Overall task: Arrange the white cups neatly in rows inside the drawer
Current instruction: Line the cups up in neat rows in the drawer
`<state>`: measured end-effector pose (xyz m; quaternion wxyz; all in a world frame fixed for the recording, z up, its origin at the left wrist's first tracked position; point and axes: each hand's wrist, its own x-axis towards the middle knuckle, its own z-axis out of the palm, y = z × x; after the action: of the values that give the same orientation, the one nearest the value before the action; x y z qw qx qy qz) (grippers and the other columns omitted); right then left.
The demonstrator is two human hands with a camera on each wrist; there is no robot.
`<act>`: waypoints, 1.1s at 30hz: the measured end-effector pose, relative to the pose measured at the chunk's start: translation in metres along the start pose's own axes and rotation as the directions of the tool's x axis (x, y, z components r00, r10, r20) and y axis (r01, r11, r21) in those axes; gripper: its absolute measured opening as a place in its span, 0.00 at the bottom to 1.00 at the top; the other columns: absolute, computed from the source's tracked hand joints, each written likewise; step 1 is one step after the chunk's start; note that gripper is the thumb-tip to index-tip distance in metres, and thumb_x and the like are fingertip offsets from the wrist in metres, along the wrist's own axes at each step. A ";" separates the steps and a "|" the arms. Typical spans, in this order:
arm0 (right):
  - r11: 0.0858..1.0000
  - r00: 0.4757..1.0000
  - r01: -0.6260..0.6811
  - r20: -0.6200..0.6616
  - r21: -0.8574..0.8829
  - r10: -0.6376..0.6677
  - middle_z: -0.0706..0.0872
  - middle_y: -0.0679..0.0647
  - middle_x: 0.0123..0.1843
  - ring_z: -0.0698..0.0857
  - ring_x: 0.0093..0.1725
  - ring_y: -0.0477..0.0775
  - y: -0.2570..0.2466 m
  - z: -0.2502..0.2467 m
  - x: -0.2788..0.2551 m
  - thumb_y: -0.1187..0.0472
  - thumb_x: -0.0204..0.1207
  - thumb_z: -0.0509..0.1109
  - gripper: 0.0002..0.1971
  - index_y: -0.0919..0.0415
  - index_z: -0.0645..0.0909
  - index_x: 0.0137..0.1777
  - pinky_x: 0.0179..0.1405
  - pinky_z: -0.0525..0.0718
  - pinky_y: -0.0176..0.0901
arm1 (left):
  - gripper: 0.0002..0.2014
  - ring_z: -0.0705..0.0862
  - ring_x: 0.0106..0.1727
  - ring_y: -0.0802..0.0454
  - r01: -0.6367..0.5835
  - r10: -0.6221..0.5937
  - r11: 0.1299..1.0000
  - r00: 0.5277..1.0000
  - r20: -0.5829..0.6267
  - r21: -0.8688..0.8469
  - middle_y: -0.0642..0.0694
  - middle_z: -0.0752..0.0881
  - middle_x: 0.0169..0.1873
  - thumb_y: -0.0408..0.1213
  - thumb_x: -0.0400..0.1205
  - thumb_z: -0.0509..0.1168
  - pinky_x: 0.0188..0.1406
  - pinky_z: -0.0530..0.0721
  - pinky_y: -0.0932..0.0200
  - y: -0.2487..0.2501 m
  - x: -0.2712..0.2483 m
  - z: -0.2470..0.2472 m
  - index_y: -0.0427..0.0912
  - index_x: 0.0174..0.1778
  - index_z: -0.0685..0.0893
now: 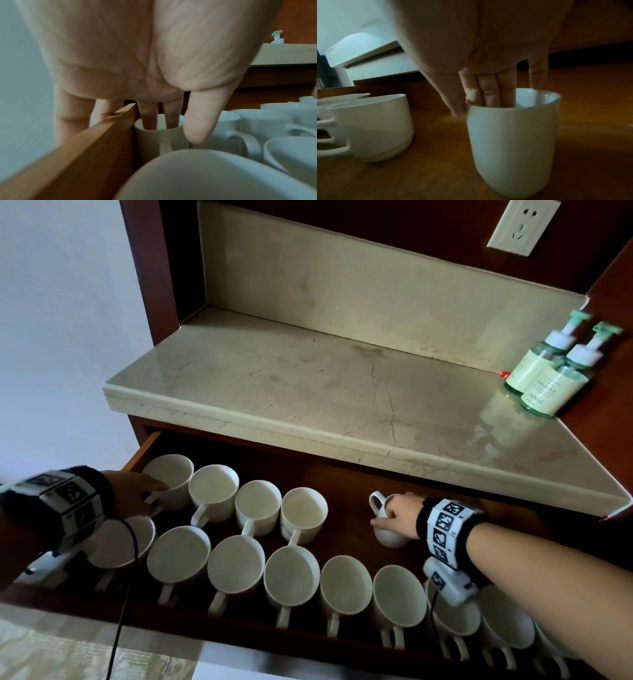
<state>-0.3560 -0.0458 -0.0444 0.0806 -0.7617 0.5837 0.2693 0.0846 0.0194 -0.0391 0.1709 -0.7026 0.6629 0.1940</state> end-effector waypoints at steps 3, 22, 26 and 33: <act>0.995 0.997 -0.068 -0.014 0.072 0.070 0.72 0.53 0.33 0.75 0.31 0.53 -0.011 0.002 0.012 0.46 0.79 0.64 0.25 0.55 0.63 0.24 0.28 0.68 0.39 | 0.29 0.65 0.80 0.54 0.008 -0.008 1.000 1.000 0.002 0.020 0.52 0.64 0.80 0.49 0.84 0.60 0.77 0.59 0.64 0.000 0.000 0.000 0.52 0.80 0.60; 0.998 0.998 0.044 -0.044 -0.050 -0.046 0.80 0.54 0.46 0.80 0.43 0.54 -0.018 -0.008 0.005 0.43 0.80 0.61 0.18 0.58 0.82 0.49 0.38 0.76 0.41 | 0.28 0.70 0.77 0.54 -0.009 0.009 1.000 1.000 0.018 -0.016 0.51 0.70 0.78 0.48 0.82 0.62 0.75 0.64 0.63 -0.002 0.000 0.000 0.51 0.79 0.65; 0.997 0.994 0.077 -0.079 0.004 -0.076 0.77 0.51 0.38 0.78 0.38 0.53 -0.019 -0.009 0.005 0.49 0.83 0.61 0.18 0.52 0.76 0.32 0.27 0.69 0.38 | 0.27 0.73 0.75 0.54 -0.015 0.016 1.000 1.000 0.014 -0.021 0.50 0.73 0.76 0.48 0.82 0.63 0.74 0.65 0.63 -0.005 0.001 0.001 0.50 0.78 0.68; 0.963 0.964 0.253 -0.103 0.087 -0.244 0.73 0.45 0.28 0.76 0.37 0.52 -0.030 -0.005 0.001 0.54 0.81 0.65 0.15 0.52 0.75 0.31 0.36 0.71 0.40 | 0.30 0.72 0.76 0.51 0.036 -0.033 0.999 0.997 0.065 -0.035 0.48 0.72 0.76 0.47 0.81 0.64 0.75 0.67 0.61 0.000 -0.002 -0.006 0.50 0.79 0.65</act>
<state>-0.3264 -0.0391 -0.0467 0.1248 -0.8356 0.4993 0.1922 0.0845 0.0183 -0.0323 0.1828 -0.7103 0.6412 0.2257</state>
